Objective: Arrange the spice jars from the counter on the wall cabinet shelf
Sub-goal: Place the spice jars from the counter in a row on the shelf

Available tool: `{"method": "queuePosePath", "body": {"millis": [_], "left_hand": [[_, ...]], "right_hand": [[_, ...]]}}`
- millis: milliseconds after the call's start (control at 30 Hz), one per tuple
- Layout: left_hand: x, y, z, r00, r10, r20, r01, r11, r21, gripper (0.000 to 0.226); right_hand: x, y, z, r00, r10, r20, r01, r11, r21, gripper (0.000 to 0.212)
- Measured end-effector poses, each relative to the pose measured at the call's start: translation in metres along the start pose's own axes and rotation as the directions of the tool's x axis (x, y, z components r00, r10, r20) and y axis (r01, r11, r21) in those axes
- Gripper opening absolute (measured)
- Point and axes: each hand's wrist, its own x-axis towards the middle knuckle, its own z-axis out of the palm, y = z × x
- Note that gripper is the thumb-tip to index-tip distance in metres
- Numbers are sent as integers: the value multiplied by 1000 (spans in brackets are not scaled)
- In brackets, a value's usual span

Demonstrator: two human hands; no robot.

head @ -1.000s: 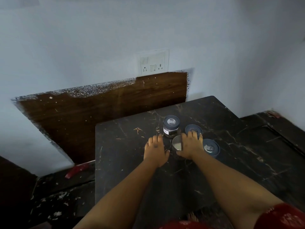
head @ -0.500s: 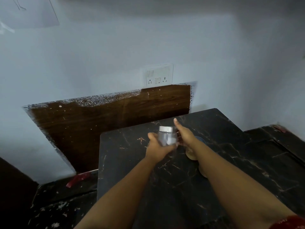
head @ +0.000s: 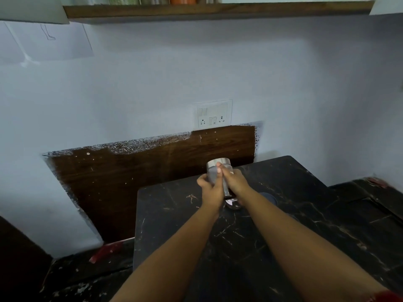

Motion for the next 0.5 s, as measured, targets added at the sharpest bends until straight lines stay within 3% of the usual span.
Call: {"method": "queuePosePath", "body": {"millis": [100,233,267,333,400,500], "left_hand": [[3,12,6,986,-162,-37,151,967,-206,66],[17,27,3,982,-133,-137,119,987,-108,74],[22,30,0,987,-136,-83,126,985,-114,73],[24,38,-6,979,-173,111,193,960,-203,71],[24,45,-13,947,-184,264,250,937,-244,73],[28,50,-19,921,-166,352,250,945,-210,76]], "right_hand": [[-10,-11,9,990,-115,-85,95,973,-210,72],[-14,-28,17,969,-202,-142,150,939,-309,71],[-13,-33,15,977,-162,-139,122,958,-260,73],[-14,-42,6,998,-6,-59,8,999,46,68],[-18,-45,-4,993,50,109,-85,936,342,61],[-12,-39,-9,986,-2,167,-72,898,433,64]]}}
